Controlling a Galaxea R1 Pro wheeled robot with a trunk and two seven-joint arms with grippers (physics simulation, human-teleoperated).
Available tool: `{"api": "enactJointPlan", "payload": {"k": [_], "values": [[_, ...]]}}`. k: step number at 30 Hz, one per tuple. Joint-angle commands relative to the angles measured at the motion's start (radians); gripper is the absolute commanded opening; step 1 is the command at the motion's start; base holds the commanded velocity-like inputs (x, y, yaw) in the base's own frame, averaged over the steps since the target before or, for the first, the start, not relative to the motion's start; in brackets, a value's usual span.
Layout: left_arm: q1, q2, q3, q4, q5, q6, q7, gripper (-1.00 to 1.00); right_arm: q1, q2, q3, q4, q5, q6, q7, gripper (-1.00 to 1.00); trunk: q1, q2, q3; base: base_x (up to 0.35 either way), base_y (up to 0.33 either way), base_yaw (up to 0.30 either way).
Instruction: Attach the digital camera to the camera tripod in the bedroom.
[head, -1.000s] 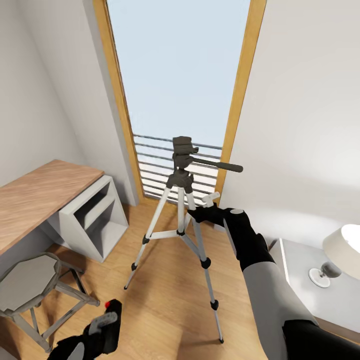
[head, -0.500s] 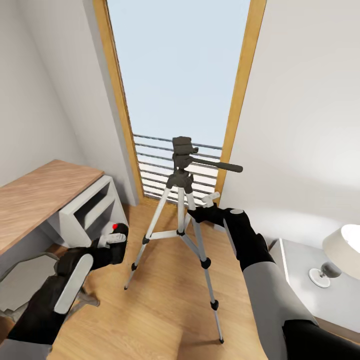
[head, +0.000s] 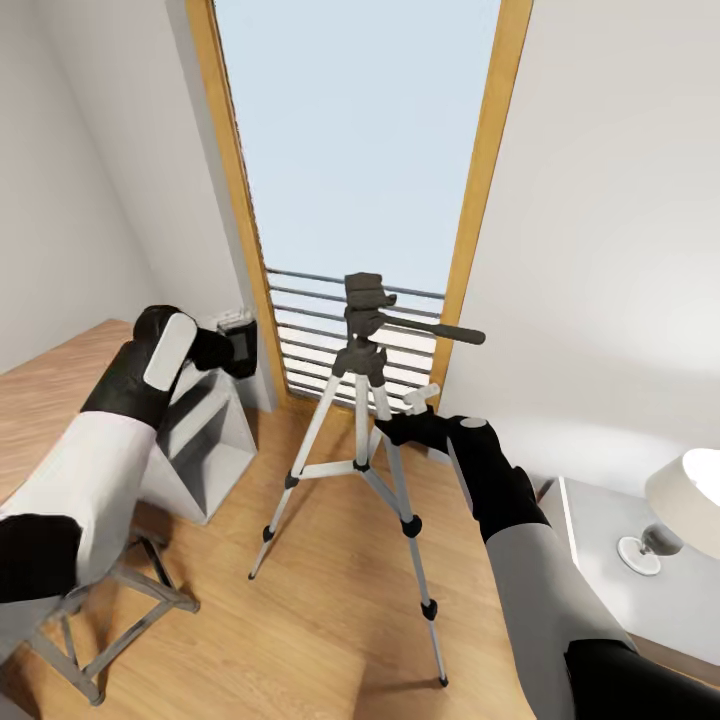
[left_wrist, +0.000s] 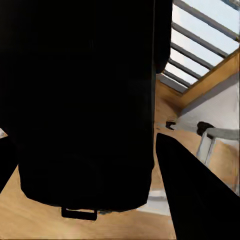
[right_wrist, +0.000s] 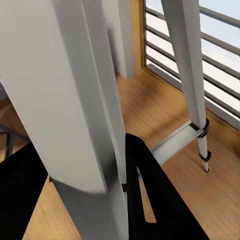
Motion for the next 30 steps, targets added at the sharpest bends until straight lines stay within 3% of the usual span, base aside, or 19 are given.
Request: {"api": "enactJointPlan", "payload": {"k": [1,4,5,9,10,19,23,30], "values": [[-0.241,-0.041,-0.004,0.193,0.018,0.002,0.007,-1.00,0.000,0.002,-0.005,0.006,0.025,0.004,0.010,-1.00,0.000,-0.002,-0.002,0.000,0.000,0.000],[-0.406,-0.097,-0.004,0.331,0.029,0.002,0.008,-1.00,0.000,0.002,-0.004,0.006,0.025,0.005,0.011,-1.00,0.000,-0.002,-0.002,0.000,0.000,0.000],[-0.508,-0.141,-0.004,0.414,0.033,0.002,0.009,-1.00,0.000,0.002,-0.004,0.006,0.025,0.005,0.011,-1.00,0.000,-0.002,-0.002,0.000,0.000,0.000],[-0.594,-0.193,-0.004,0.468,0.035,0.002,0.010,-1.00,0.000,0.002,-0.003,0.005,0.026,0.006,0.011,-1.00,0.000,-0.002,-0.002,0.000,0.000,0.000],[-0.616,-0.215,-0.004,0.470,0.037,0.002,0.010,-1.00,0.000,0.002,-0.003,0.005,0.026,0.006,0.011,-1.00,0.000,-0.002,-0.002,0.000,0.000,0.000],[-0.651,-0.268,0.000,0.447,0.039,0.002,0.009,-1.00,-0.005,0.002,-0.001,0.005,0.038,0.005,0.009,-1.00,0.000,-0.002,-0.002,0.000,0.000,0.000],[-0.654,-0.277,0.000,0.448,0.040,0.002,0.009,-1.00,-0.005,0.002,0.000,0.004,0.096,0.002,0.009,-1.00,0.000,-0.002,-0.002,0.000,0.000,0.000],[-0.655,-0.283,-0.003,0.462,0.039,0.002,0.005,-1.00,-0.005,0.002,-0.001,0.004,0.114,0.000,0.008,-1.00,0.000,-0.002,-0.002,0.000,0.000,0.000]]}}
